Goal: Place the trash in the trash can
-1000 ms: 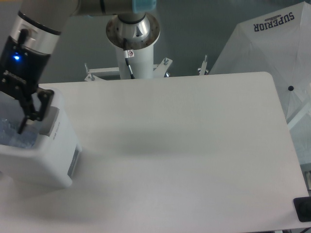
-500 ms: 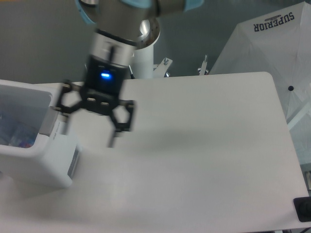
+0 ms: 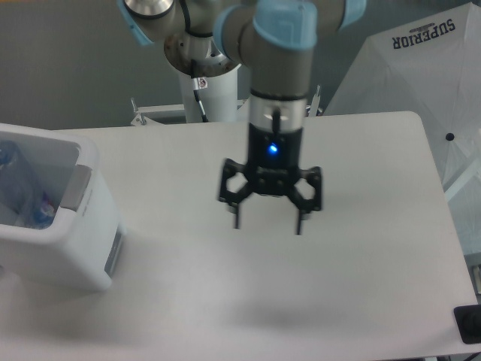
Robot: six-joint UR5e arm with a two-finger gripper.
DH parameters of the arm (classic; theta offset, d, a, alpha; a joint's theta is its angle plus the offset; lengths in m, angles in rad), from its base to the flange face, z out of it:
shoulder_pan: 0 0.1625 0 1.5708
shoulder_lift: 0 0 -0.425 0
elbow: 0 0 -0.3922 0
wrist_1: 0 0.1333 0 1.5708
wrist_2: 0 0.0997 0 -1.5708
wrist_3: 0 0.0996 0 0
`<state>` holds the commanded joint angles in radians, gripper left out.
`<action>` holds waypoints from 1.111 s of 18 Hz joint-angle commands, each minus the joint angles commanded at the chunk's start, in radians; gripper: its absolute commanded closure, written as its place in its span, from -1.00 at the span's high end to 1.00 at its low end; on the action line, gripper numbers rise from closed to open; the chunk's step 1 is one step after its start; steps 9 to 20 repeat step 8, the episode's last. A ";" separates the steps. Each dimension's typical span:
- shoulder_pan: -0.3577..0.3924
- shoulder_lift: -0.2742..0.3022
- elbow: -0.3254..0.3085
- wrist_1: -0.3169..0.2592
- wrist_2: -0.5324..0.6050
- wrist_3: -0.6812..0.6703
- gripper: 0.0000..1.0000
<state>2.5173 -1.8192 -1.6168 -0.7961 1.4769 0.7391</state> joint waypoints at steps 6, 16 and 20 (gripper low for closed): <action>0.038 -0.041 0.044 -0.170 0.046 0.231 1.00; 0.057 -0.041 0.066 -0.254 0.045 0.321 1.00; 0.057 -0.041 0.066 -0.254 0.045 0.321 1.00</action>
